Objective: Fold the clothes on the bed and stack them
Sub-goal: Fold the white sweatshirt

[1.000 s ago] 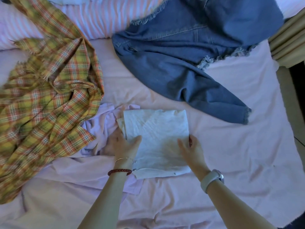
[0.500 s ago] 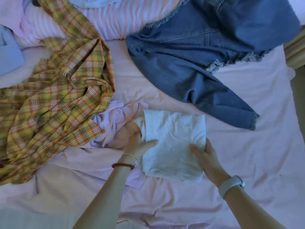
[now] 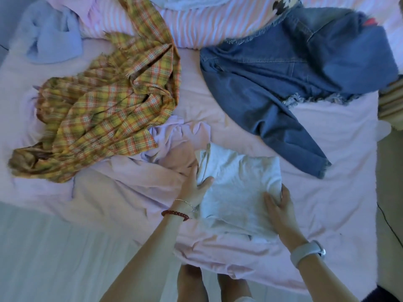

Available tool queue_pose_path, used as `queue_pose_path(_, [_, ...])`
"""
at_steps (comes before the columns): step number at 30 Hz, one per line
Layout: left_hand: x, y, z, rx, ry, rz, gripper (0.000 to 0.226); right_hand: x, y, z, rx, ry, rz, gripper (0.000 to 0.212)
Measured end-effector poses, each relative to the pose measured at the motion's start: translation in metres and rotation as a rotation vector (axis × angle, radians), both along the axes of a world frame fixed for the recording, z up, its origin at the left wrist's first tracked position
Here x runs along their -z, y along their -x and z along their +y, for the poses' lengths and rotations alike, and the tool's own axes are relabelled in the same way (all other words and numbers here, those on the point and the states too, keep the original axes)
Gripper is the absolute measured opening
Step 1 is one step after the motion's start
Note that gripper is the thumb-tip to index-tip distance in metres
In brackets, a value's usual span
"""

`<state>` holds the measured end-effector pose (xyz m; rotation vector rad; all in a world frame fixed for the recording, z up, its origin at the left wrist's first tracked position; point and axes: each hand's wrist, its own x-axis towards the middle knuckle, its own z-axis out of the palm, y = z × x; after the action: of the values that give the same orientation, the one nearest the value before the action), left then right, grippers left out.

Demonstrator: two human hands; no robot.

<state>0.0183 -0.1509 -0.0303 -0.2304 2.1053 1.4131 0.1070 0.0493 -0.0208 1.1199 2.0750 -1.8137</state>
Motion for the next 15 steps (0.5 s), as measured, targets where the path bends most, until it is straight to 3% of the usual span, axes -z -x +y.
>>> queue_pose_path(3, [-0.039,-0.016,-0.043,-0.186,0.017,0.010,0.030,-0.031,0.021,-0.034,-0.149,-0.033,0.051,0.043])
queue_pose_path(9, [-0.107,-0.064,-0.167,-0.514,0.120,0.066,0.057,-0.086,0.045,-0.152,-0.451,-0.030,0.130,0.052])
queue_pose_path(15, [-0.142,-0.108,-0.311,-0.766,0.141,0.177,0.029,-0.106,0.042,-0.311,-0.709,-0.059,0.189,0.051])
